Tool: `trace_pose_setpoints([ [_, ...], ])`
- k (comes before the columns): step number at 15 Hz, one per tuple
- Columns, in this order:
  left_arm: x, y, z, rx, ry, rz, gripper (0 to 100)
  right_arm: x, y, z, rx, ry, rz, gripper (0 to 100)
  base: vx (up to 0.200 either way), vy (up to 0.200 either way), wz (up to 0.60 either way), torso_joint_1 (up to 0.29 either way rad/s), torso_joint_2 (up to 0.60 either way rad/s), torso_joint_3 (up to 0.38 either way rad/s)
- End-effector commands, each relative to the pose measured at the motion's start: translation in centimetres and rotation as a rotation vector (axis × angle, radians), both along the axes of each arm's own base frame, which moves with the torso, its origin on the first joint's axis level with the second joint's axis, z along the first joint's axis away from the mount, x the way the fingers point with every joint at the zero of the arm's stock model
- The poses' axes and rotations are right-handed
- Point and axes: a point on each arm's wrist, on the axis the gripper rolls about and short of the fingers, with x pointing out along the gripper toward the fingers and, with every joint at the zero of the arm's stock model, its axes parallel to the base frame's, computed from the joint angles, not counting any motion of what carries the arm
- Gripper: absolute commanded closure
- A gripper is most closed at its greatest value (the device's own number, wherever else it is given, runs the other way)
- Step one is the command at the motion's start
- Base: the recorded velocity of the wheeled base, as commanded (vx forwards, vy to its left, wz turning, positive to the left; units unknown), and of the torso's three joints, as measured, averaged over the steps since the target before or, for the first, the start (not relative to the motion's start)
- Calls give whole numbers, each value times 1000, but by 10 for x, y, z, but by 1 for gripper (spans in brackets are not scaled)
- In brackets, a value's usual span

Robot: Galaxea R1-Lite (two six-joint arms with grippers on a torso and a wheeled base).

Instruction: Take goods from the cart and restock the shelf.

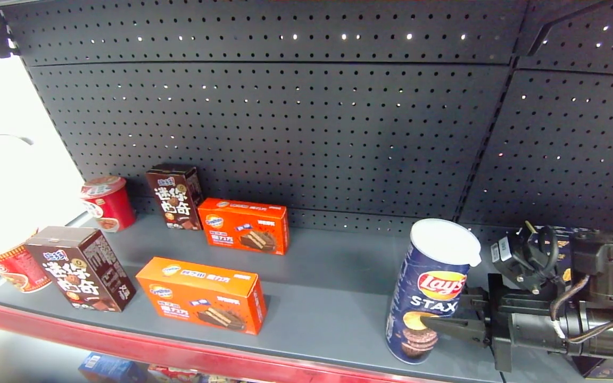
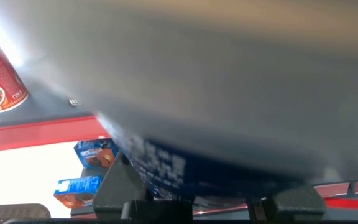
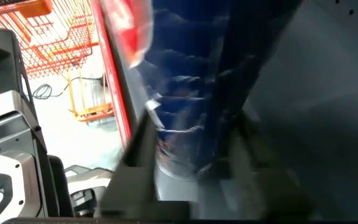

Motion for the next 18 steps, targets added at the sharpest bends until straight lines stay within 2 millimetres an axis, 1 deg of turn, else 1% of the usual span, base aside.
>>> trace_pose_setpoints([
  [1,0,0,0,0,-1,0,100,-1,0,-2,-4,8,1,0,0,0,0,0,0,0],
  [4,0,0,1,0,-2,0,100,-4,-2,-1,-3,3,-5,0,0,0,0,0,0,0],
  [5,0,0,1,0,-5,0,100,-9,-5,0,-7,-5,-21,0,0,0,0,0,0,0],
  [6,-1,0,2,1,-8,0,100,-17,-9,0,-9,-6,-33,0,0,0,0,0,0,0],
  [8,-2,0,6,4,-27,0,100,-30,-14,8,12,-37,-39,0,0,0,0,0,0,0],
  [10,-5,-1,17,8,-64,-6,100,-36,-19,18,38,-79,-57,0,0,0,0,0,0,0],
  [11,-9,-2,34,14,-114,-26,100,-44,-23,29,56,-135,-72,0,0,0,0,0,0,0],
  [12,-9,-2,46,16,-129,-43,100,-52,-25,37,66,-164,-102,0,0,0,0,0,0,0],
  [14,-4,-3,80,21,-153,-104,100,-58,-27,49,100,-193,-171,0,0,0,0,0,0,0],
  [16,11,-3,113,20,-140,-212,100,-63,-31,54,106,-219,-254,0,0,0,0,0,0,0],
  [17,24,-3,130,16,-121,-290,100,-64,-32,56,111,-223,-301,0,0,0,0,0,0,0],
  [18,35,-3,143,-5,-99,-348,100,-64,-33,57,112,-219,-330,0,0,0,0,0,0,0],
])
